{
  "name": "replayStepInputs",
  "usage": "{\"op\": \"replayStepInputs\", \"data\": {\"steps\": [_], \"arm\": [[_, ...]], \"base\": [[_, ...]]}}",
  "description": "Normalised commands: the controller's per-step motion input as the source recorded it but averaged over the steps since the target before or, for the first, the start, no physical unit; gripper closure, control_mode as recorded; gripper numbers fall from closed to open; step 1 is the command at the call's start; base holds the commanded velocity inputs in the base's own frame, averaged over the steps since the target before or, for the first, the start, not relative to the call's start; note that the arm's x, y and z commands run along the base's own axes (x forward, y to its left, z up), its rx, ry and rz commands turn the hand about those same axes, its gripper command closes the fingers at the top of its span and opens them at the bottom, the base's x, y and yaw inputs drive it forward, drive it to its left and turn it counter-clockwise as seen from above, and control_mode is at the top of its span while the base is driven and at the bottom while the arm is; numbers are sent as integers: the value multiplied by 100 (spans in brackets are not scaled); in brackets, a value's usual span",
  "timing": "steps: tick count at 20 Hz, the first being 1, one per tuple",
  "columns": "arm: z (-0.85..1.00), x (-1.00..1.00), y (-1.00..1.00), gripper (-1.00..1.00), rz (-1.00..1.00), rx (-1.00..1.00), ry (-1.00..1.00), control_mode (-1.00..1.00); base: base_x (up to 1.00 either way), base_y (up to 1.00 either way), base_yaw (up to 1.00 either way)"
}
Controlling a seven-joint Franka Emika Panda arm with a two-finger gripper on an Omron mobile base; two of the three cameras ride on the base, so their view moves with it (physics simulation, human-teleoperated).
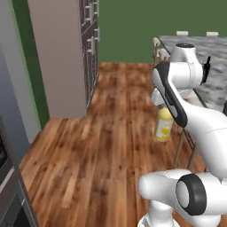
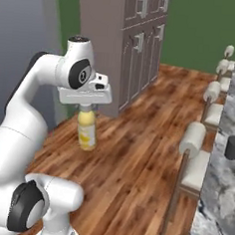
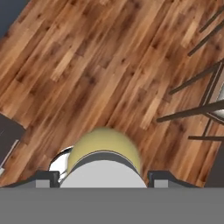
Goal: There is a wine glass and glass cup on the dining counter. Place the wine bottle next to the wine glass and the juice bottle next to the glass cup.
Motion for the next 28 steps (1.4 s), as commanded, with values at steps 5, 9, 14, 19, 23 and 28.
{"op": "replayStepInputs", "data": {"steps": [5,9,14,19,23,28], "arm": [[0,0,0,100,0,0,0,100],[0,0,0,100,0,0,0,100],[0,0,0,100,0,0,0,100],[0,0,0,100,0,0,0,100],[0,0,0,100,0,0,0,100],[0,0,0,100,0,0,0,100]], "base": [[52,22,-53],[46,23,-60],[44,24,-62],[44,28,-62],[44,28,-62],[47,24,-57]]}}
